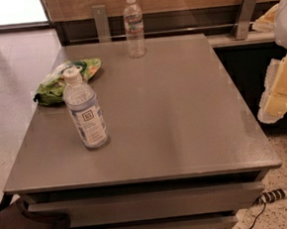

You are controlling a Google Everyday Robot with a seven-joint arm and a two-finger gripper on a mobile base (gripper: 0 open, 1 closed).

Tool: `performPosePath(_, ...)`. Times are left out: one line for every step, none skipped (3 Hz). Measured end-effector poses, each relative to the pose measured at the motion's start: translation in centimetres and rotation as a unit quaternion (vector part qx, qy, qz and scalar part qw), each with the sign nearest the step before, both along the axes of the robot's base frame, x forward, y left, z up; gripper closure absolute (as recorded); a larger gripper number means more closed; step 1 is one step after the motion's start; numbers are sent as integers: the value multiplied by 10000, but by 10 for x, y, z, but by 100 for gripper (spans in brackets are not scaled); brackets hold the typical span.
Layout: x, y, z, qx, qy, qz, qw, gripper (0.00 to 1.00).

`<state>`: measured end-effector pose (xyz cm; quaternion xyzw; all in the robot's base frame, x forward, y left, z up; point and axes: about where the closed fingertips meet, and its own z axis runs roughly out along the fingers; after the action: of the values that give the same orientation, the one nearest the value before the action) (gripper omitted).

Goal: Knock blue plastic bottle over

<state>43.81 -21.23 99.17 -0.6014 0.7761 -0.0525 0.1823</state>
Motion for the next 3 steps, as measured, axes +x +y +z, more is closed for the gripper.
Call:
performPosePath(0,1,1,18,-21,6,10000,0)
performPosePath(6,9,1,376,-78,79,9992,0)
performPosePath(20,27,-19,1272,-156,261,9914,0)
